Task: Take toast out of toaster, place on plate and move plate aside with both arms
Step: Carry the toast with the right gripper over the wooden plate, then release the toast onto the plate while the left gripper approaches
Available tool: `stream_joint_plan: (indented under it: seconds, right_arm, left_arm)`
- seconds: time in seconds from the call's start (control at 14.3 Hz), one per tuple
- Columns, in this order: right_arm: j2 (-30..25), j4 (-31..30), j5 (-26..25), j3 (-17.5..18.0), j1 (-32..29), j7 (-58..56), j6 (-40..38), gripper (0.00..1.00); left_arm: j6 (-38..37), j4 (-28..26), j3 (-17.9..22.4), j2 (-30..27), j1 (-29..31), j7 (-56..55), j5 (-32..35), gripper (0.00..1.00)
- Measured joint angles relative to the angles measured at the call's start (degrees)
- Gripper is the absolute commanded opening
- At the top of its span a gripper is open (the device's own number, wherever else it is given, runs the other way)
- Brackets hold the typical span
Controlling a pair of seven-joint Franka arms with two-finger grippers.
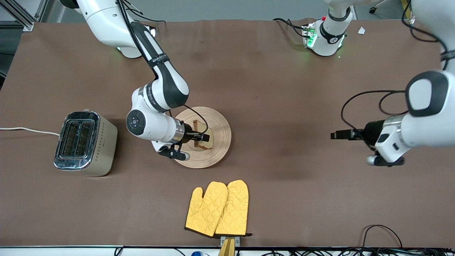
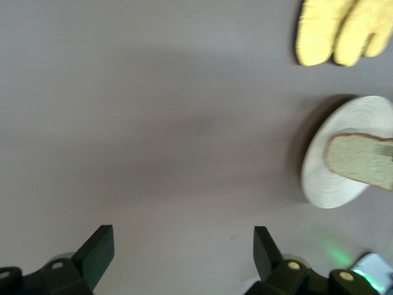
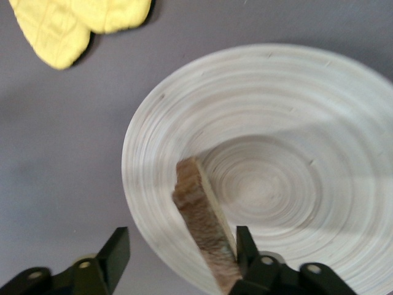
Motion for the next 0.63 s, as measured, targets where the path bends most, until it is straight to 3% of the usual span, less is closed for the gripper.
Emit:
stream_joint_plan:
  seconds: [0.28,0.42,0.63]
  right_arm:
    - [-1.93,0.98,-5.93,-4.19,-3.52,-1.23,-0.65,1.00]
    - [-4.04,1.11,-11.33,-6.85,-5.21,-2.14,-1.86,1.00]
    - [-7.42,1.25,-16.73,-9.75,-6.23,-3.38,-5.52,1.00]
  left_arm:
    - [9.84,-0.09,-4.55,8.57,-2.34,3.72,-7.35,0.99]
    - [15.96,-0.08,-7.71,12.50,-4.18,4.06,-8.73,0.92]
    - [22.26,0.05,-9.03,16.34,-9.64,4.09,-11.87,0.75]
